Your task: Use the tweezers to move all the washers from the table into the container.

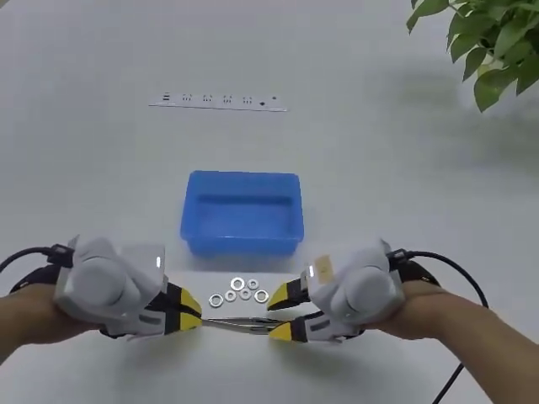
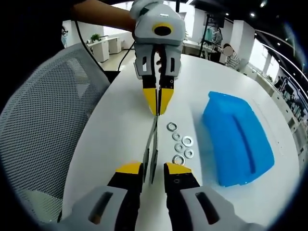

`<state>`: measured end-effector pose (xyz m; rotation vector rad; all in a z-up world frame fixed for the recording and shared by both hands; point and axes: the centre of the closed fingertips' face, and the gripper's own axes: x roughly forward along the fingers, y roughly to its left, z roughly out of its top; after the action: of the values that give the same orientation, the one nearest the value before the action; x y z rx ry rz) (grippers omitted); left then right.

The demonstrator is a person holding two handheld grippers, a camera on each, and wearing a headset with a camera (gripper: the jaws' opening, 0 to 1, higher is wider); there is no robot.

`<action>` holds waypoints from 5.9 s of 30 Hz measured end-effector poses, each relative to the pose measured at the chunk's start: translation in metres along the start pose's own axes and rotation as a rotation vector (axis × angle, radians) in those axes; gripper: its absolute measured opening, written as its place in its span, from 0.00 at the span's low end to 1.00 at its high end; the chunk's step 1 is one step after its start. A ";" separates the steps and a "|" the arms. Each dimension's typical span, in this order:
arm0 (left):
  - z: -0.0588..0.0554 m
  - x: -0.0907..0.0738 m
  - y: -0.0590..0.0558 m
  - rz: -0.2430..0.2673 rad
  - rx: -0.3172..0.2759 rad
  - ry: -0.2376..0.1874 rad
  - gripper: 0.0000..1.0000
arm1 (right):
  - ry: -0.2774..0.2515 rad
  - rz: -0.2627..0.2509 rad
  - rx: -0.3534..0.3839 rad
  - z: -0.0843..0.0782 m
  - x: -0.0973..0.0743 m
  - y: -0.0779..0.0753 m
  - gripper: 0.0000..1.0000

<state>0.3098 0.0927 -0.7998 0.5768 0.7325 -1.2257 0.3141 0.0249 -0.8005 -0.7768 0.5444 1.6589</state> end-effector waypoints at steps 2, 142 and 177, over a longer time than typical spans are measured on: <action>0.000 0.000 0.000 -0.002 0.001 0.002 0.06 | 0.005 0.001 -0.004 0.000 0.001 0.000 0.19; 0.125 -0.031 -0.028 -0.034 0.111 -0.275 0.05 | -0.113 -0.081 0.076 0.032 0.004 0.007 0.13; 0.124 -0.042 -0.018 -0.015 0.139 -0.236 0.05 | -0.122 -0.247 0.208 0.030 -0.039 -0.015 0.49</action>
<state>0.3086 0.0225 -0.6876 0.5301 0.4559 -1.3394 0.3270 0.0232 -0.7507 -0.5618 0.5041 1.3861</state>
